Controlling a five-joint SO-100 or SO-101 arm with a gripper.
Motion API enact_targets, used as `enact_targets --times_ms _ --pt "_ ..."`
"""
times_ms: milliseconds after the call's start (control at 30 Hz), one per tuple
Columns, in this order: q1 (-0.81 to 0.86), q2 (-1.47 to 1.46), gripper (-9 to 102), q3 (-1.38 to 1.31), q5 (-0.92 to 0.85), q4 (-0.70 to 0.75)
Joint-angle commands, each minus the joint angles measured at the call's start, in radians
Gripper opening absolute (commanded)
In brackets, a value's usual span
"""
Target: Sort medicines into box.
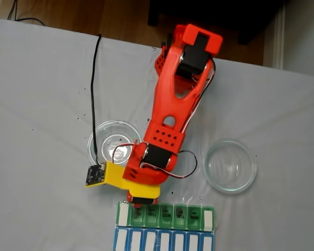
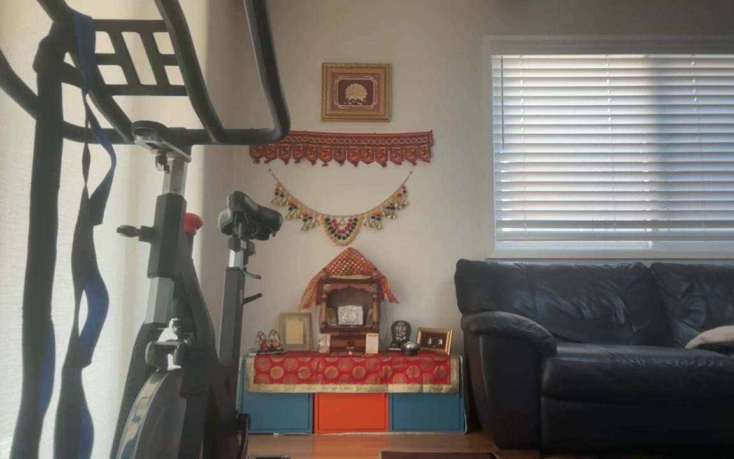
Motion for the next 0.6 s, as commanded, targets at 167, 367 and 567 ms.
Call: enact_targets --times_ms 167,367,567 --pt "-0.032 0.285 1 0.038 0.026 -0.029" --pt "-0.103 0.428 1 0.040 -0.097 0.126" --pt "-0.169 0.549 1 0.071 -0.210 0.282"
